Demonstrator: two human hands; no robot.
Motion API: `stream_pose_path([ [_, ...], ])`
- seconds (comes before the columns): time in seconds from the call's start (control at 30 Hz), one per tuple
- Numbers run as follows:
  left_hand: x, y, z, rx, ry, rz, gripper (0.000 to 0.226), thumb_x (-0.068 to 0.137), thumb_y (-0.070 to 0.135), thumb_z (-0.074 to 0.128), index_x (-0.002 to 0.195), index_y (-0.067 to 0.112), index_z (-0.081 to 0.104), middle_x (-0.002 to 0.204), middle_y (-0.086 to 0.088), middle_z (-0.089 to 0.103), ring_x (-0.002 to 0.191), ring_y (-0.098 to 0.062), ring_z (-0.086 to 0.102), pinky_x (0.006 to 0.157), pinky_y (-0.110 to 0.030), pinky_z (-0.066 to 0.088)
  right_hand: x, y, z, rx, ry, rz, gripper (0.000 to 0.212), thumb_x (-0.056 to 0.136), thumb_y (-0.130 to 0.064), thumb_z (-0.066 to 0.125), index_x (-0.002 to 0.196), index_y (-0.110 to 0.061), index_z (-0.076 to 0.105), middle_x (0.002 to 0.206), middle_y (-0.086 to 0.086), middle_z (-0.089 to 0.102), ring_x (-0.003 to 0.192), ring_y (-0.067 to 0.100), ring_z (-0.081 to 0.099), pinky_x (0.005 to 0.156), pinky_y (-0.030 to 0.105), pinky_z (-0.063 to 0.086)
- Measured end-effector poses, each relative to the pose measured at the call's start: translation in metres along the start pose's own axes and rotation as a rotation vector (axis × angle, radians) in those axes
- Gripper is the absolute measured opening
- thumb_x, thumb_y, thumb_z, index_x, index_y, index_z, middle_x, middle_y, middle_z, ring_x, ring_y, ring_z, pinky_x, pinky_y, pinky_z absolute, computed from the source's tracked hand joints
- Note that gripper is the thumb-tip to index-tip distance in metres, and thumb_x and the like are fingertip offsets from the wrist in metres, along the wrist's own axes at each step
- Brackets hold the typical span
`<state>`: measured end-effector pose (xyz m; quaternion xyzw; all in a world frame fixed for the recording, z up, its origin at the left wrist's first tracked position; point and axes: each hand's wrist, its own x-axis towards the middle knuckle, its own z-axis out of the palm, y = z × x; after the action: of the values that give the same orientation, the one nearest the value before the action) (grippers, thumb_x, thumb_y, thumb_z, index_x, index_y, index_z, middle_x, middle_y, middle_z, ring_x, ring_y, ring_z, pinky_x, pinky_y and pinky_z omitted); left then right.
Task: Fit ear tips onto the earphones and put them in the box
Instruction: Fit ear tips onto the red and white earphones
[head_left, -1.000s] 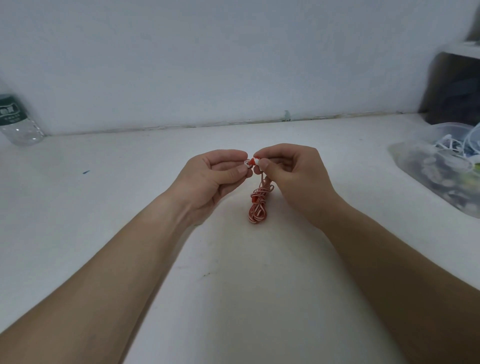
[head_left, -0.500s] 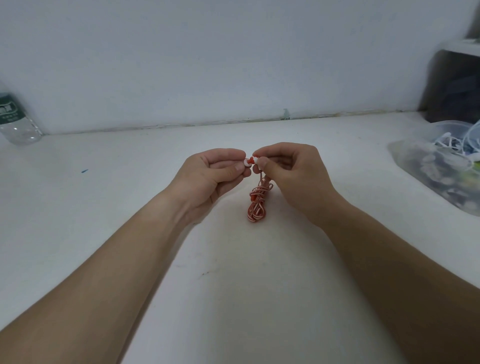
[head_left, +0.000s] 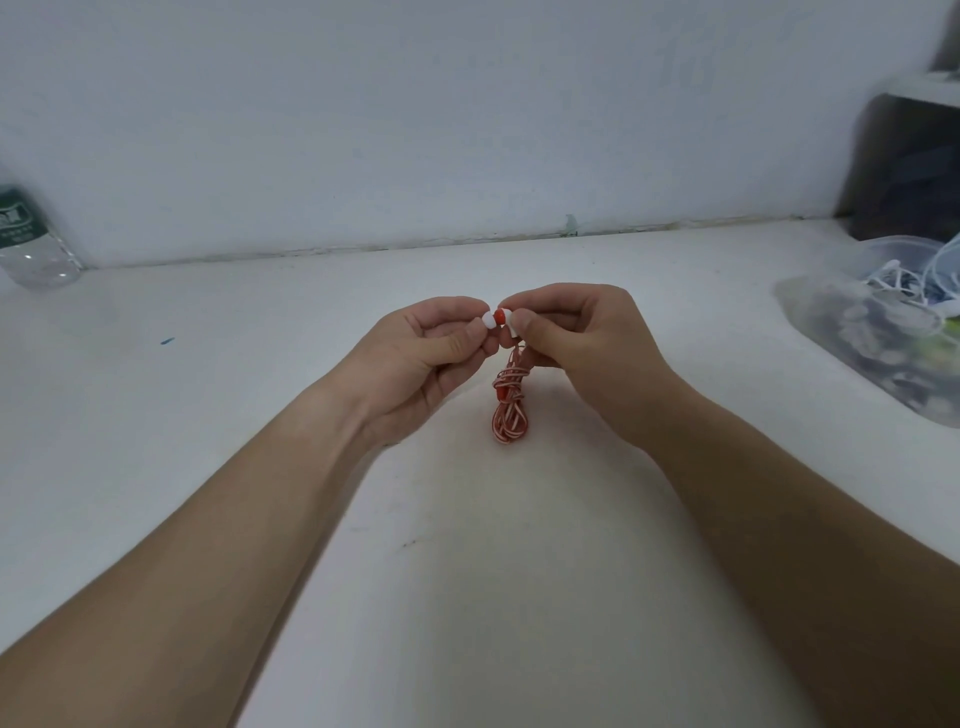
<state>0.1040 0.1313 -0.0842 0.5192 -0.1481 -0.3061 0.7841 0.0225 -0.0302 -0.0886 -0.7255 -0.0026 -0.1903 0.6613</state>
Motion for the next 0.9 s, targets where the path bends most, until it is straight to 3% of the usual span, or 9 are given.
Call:
stream_pose_path([
  [0.23, 0.0015, -0.0010, -0.0015, -0.016, -0.008, -0.013, 0.028, 0.078, 0.001, 0.065, 0.106, 0.002, 0.064, 0.087, -0.011, 0.074, 0.077, -0.014, 0.072, 0.071, -0.016, 0.057, 0.0006, -0.0003, -0.0012, -0.016, -0.014, -0.003, 0.012, 0.093, -0.004, 0.066, 0.094, -0.011, 0.075, 0.085, 0.013, 0.076, 0.080, 0.016, 0.071, 0.084, 0.042, 0.059],
  [0.43, 0.0019, -0.0014, -0.0016, -0.035, 0.004, -0.018, 0.028, 0.079, -0.001, 0.065, 0.106, 0.001, 0.064, 0.087, -0.011, 0.074, 0.076, -0.013, 0.073, 0.068, -0.016, 0.057, 0.0018, 0.0002, -0.0025, -0.027, -0.021, -0.024, 0.012, 0.093, -0.001, 0.066, 0.094, -0.010, 0.075, 0.087, 0.016, 0.076, 0.083, 0.023, 0.073, 0.083, 0.042, 0.060],
  [0.6, 0.0016, -0.0028, -0.0014, -0.043, 0.030, -0.020, 0.019, 0.084, -0.005, 0.062, 0.102, 0.002, 0.065, 0.083, -0.009, 0.075, 0.075, -0.013, 0.073, 0.068, -0.016, 0.057, 0.0020, -0.0005, -0.0025, -0.084, -0.036, -0.052, 0.013, 0.092, -0.001, 0.066, 0.094, -0.010, 0.075, 0.087, 0.017, 0.076, 0.076, 0.018, 0.069, 0.078, 0.039, 0.059],
  [0.9, -0.0002, -0.0027, 0.0010, -0.005, 0.033, -0.052, 0.028, 0.069, 0.000, 0.067, 0.097, 0.004, 0.067, 0.080, -0.009, 0.074, 0.070, -0.013, 0.072, 0.063, -0.016, 0.057, 0.0040, -0.0033, -0.0057, -0.216, -0.065, -0.130, 0.016, 0.091, 0.001, 0.066, 0.090, -0.013, 0.074, 0.082, 0.012, 0.075, 0.080, 0.030, 0.071, 0.078, 0.046, 0.058],
])
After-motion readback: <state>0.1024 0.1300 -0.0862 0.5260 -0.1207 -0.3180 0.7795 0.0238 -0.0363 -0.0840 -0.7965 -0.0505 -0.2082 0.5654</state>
